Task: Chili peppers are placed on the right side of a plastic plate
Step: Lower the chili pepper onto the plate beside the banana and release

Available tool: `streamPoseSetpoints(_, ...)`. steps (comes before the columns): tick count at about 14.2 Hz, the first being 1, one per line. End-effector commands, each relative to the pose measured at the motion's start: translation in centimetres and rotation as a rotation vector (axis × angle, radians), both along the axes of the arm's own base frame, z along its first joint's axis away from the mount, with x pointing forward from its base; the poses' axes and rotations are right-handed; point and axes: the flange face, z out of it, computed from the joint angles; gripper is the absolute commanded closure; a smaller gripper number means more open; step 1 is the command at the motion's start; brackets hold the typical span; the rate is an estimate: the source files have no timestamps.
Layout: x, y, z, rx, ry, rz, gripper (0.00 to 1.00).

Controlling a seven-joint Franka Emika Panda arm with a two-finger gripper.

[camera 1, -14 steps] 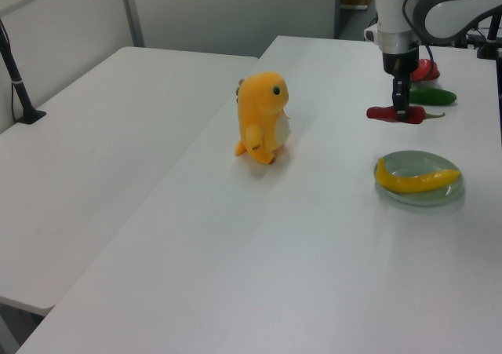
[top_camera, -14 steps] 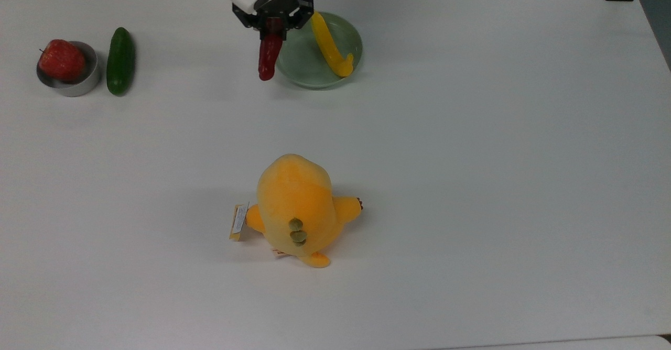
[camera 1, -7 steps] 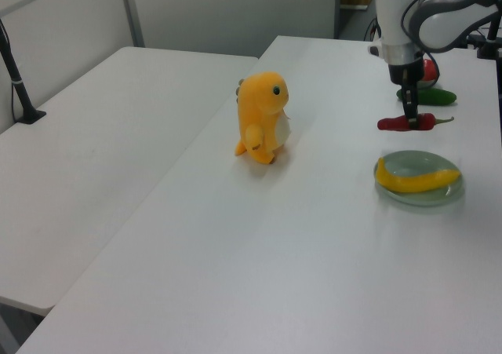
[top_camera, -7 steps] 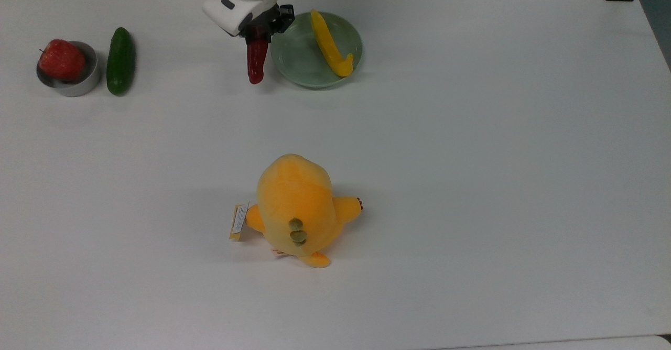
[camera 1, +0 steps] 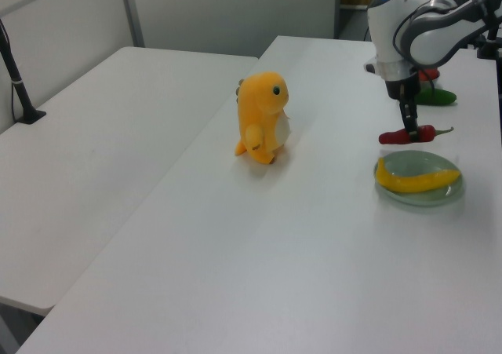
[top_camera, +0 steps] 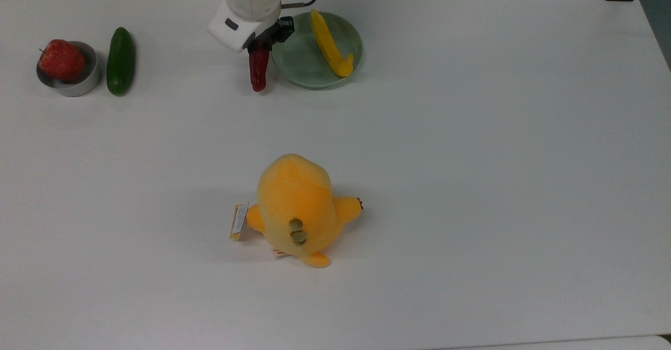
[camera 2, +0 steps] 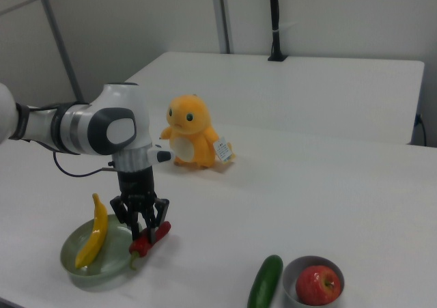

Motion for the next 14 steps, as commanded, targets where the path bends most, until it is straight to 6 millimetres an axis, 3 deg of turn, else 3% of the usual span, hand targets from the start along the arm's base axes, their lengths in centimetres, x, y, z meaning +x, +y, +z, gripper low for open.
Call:
streamPoseSetpoints(1,0.3,-0.3,-1.3,0.027,0.014,0.017,0.35)
streamPoseSetpoints(2,0.3,-0.3,-1.3,0.026,0.015,0.012,0.07)
streamPoseSetpoints(3,0.3,-0.3,-1.3,0.026,0.015,0.014,0.00)
streamPoseSetpoints(7,0.5,-0.4,-0.7,0.024,-0.001,-0.006,0.00)
streamPoseSetpoints(9,1.6,-0.1,1.5,0.041,-0.054,-0.082,0.00)
streamPoseSetpoints(14,5.2,-0.3,9.6,0.048,-0.241,-0.292,0.00)
